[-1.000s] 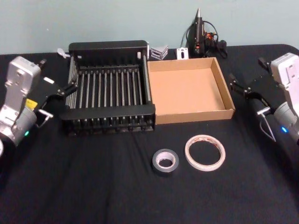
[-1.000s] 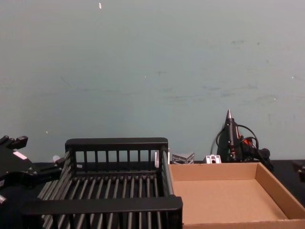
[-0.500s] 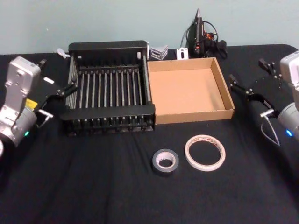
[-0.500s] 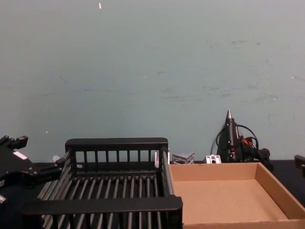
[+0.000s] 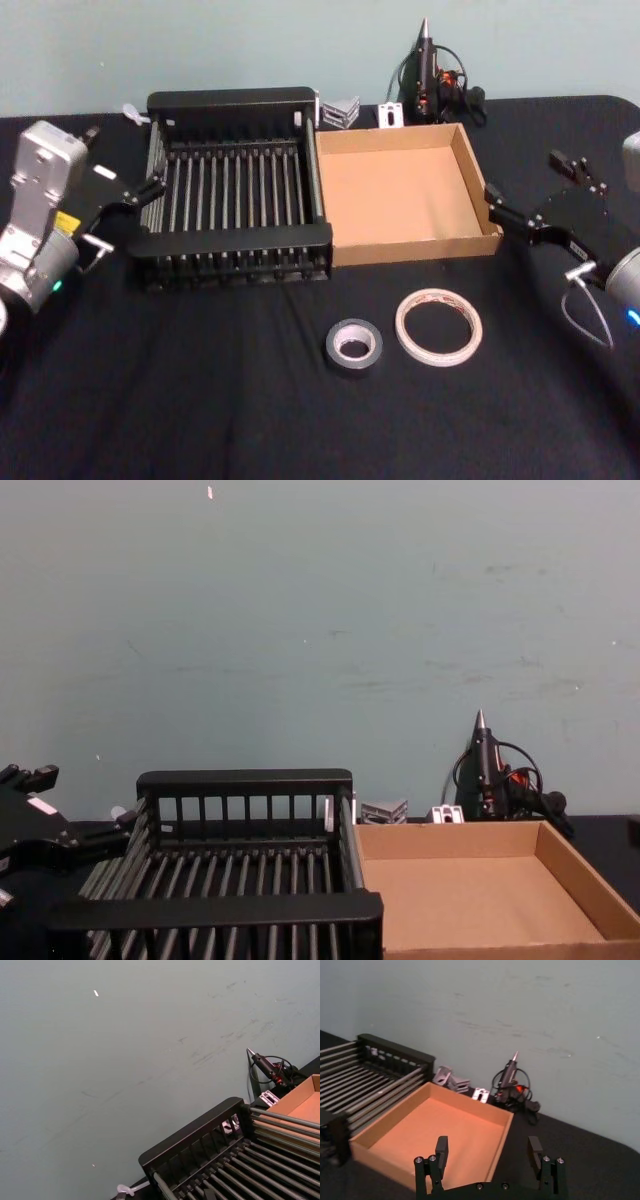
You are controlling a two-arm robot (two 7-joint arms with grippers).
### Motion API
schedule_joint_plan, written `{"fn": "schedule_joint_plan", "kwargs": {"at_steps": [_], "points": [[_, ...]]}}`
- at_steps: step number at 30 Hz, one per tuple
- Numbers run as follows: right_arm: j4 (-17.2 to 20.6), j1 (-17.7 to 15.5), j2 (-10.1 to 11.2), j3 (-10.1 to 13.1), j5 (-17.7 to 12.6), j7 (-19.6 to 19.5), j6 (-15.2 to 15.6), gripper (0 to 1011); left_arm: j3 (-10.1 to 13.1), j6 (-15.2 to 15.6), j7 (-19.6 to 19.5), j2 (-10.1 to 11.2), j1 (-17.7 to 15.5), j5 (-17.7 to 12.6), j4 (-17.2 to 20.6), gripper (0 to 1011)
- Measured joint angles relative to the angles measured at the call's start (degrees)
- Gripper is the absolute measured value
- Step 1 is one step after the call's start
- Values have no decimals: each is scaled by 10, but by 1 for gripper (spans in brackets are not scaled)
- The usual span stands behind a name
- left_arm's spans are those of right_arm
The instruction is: Pick up the white tape and place it into the black box , Pick up the silver tape and place it into the brown box.
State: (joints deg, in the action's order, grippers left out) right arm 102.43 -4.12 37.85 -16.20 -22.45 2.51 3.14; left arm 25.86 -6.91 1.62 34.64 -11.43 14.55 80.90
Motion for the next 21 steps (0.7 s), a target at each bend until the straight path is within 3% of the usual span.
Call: {"fn": "schedule_joint_plan", "kwargs": {"at_steps": [13,21], "points": [[79,-93,21,32,-23,20,44,1003,0,0,0,0,0,0,0,1001],[92,-127,24,36,-28,28,78,1003,0,0,0,0,0,0,0,1001]]}}
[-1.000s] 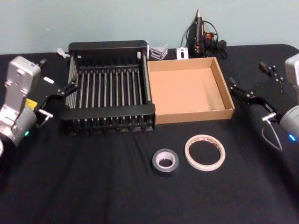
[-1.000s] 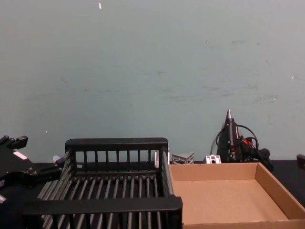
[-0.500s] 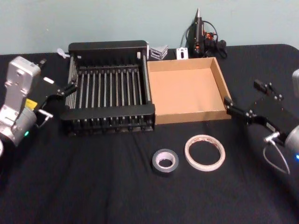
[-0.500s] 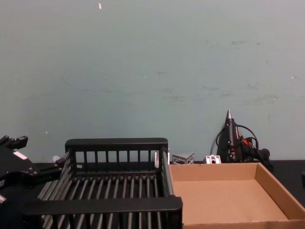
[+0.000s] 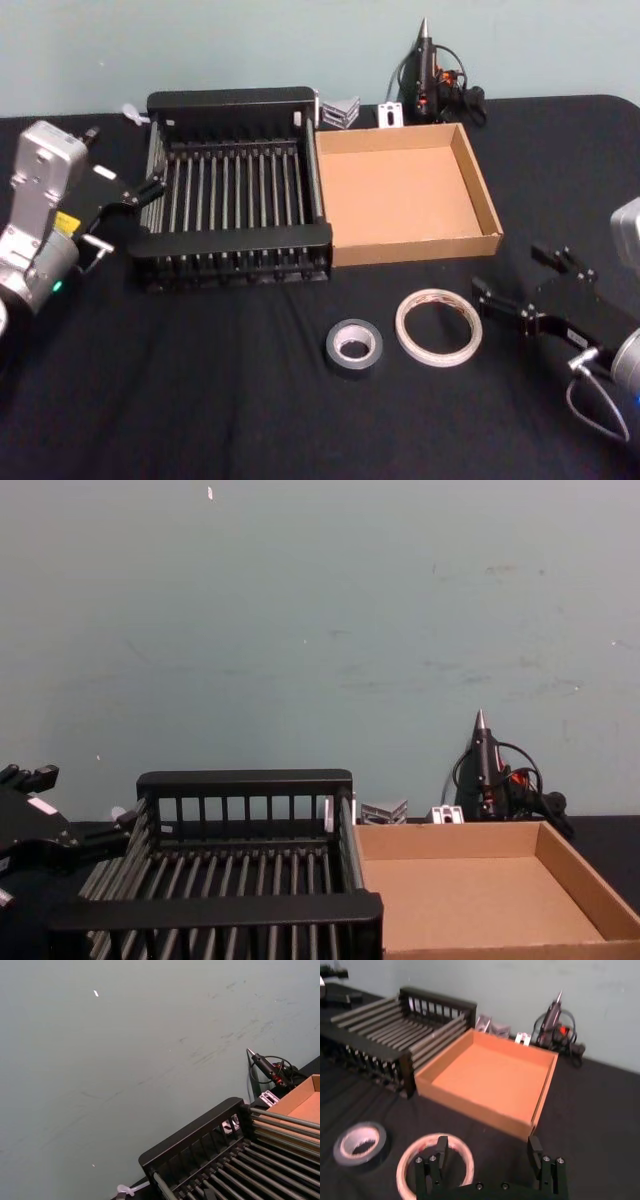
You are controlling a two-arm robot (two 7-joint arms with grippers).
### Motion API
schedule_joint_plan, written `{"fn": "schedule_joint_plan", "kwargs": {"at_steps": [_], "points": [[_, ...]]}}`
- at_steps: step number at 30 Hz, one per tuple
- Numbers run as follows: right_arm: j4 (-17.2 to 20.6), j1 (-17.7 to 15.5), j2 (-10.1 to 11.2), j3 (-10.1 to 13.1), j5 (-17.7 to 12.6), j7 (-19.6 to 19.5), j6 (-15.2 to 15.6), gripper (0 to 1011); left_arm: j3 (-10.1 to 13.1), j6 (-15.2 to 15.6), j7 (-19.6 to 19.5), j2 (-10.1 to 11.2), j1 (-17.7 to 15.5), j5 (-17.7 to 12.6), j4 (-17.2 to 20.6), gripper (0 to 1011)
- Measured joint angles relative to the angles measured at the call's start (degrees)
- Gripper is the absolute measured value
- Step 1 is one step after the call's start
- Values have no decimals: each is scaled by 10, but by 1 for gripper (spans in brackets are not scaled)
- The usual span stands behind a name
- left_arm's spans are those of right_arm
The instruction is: Pick up the white tape and place it into the black box , Pick up the silver tape and place it into the brown box.
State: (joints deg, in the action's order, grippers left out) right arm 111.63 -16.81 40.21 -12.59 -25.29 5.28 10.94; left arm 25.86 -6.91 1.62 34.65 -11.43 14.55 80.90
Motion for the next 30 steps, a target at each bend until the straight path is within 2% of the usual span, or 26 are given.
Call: {"fn": "schedule_joint_plan", "kwargs": {"at_steps": [7,18,30], "points": [[-4,-9,-6,-1,2,3,39,1003,0,0,0,0,0,0,0,1001],[-20,2,-20,-7,15,16,73,1002,0,0,0,0,0,0,0,1001],[-50,25,-42,-20,38,33,88,1003,0,0,0,0,0,0,0,1001]]}}
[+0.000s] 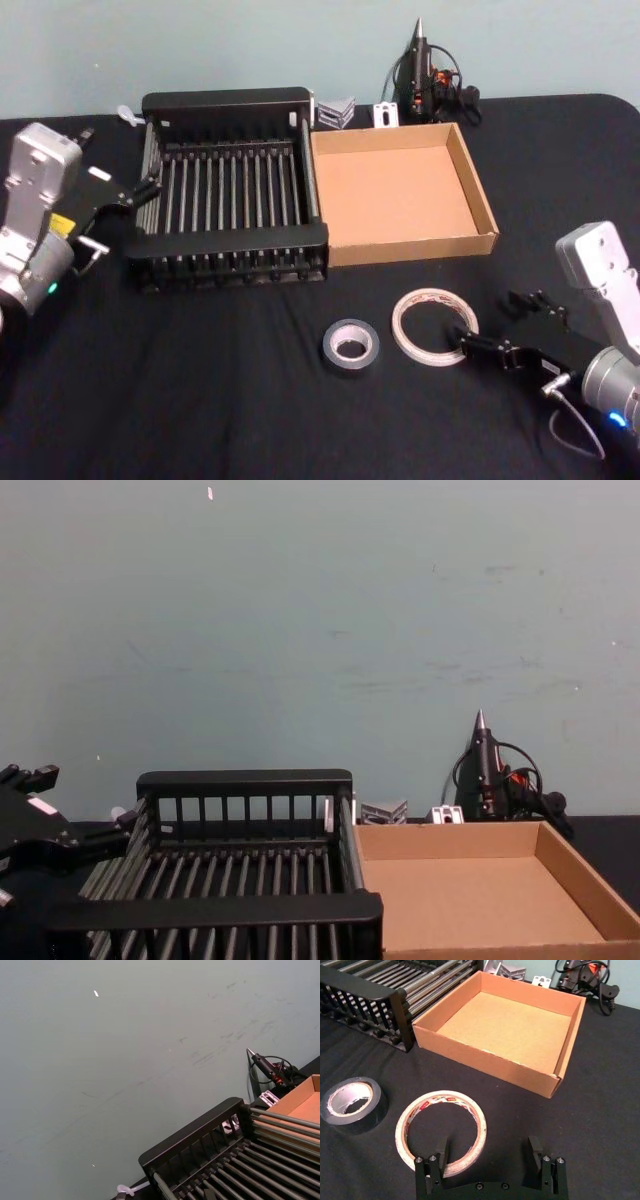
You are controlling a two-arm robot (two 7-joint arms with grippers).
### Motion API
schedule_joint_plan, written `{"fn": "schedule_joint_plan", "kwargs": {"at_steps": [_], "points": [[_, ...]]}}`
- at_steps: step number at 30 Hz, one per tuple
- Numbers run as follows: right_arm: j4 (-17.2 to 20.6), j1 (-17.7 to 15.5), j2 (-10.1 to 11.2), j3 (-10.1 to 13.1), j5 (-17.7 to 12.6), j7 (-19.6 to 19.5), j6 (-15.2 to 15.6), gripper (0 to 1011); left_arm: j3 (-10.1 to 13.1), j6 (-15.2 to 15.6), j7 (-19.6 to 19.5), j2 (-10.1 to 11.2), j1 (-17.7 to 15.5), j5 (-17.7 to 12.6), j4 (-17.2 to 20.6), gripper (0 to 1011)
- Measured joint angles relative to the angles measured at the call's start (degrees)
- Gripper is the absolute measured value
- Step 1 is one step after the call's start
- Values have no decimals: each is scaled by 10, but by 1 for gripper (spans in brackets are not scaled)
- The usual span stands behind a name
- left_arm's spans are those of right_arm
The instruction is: Pick up the white tape and place it into the black box , Pick up the silver tape and place it into the brown box.
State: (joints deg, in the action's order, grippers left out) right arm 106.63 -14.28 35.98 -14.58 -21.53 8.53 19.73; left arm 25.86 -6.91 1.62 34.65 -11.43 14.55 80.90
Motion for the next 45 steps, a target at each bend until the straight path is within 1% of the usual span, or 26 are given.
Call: {"fn": "schedule_joint_plan", "kwargs": {"at_steps": [10,18,26,35,45], "points": [[-24,23,-17,-14,29,14,-8,1002,0,0,0,0,0,0,0,1001],[-40,37,-31,-17,44,25,-10,1003,0,0,0,0,0,0,0,1001],[-48,42,-42,-17,52,33,-10,1003,0,0,0,0,0,0,0,1001],[-52,41,-53,-10,62,44,-5,1002,0,0,0,0,0,0,0,1001],[-52,37,-57,-6,70,48,-3,1003,0,0,0,0,0,0,0,1001]]}}
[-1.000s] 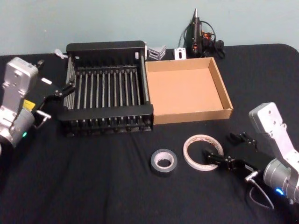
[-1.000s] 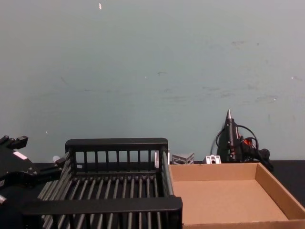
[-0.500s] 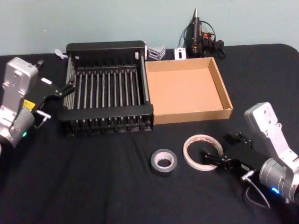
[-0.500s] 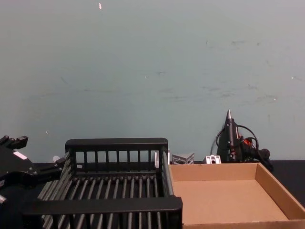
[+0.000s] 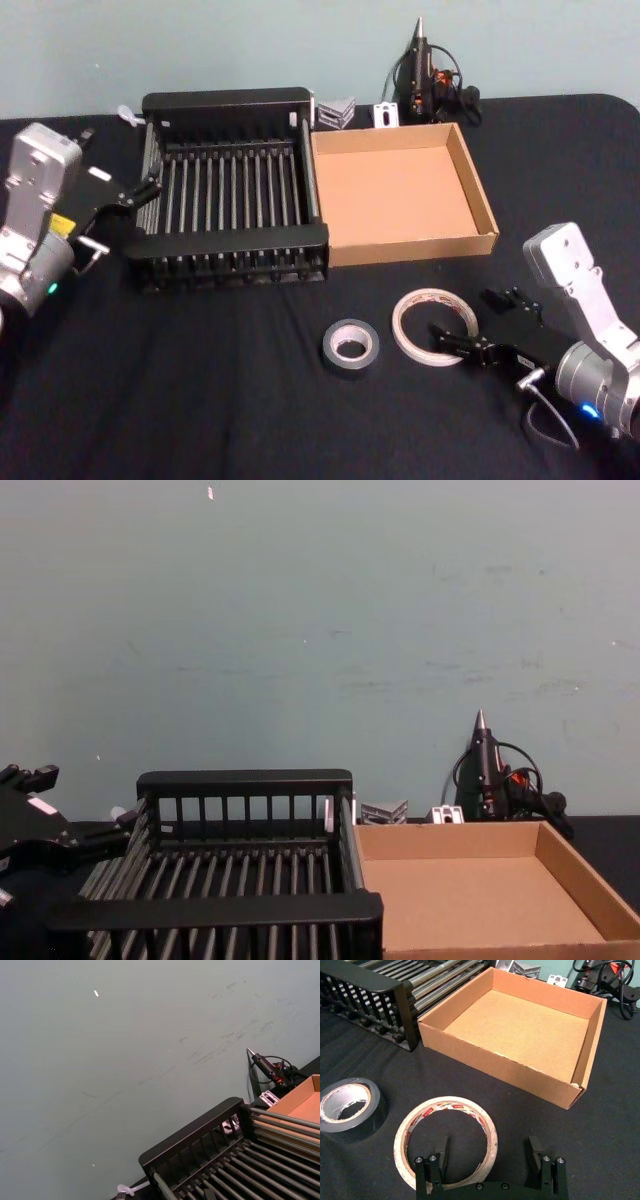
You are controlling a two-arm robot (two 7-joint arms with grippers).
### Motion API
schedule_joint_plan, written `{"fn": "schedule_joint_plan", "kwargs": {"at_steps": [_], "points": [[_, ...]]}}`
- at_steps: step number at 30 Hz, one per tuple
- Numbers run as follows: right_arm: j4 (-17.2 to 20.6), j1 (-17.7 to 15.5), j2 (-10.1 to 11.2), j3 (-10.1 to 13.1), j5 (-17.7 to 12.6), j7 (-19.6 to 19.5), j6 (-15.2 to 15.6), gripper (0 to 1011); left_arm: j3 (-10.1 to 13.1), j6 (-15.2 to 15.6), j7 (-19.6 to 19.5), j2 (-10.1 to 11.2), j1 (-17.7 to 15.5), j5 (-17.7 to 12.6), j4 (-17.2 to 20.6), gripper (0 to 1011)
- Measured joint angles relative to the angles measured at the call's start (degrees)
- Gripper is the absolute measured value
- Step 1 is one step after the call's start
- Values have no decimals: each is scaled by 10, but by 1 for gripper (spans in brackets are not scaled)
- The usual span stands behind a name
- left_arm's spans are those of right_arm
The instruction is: Pick up the white tape and place it into the black box , Pick up the silver tape and place it into the brown box.
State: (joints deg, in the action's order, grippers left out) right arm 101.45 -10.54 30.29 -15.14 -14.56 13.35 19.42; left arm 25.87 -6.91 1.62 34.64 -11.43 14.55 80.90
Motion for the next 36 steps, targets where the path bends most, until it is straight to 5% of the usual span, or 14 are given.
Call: {"fn": "schedule_joint_plan", "kwargs": {"at_steps": [9,16,36], "points": [[0,0,0,0,-1,-1,0,1003,0,0,0,0,0,0,0,1001],[0,0,1,0,-2,-1,0,887,0,0,0,0,0,0,0,1001],[0,0,1,-1,-4,-2,0,246,0,0,0,0,0,0,0,1001]]}}
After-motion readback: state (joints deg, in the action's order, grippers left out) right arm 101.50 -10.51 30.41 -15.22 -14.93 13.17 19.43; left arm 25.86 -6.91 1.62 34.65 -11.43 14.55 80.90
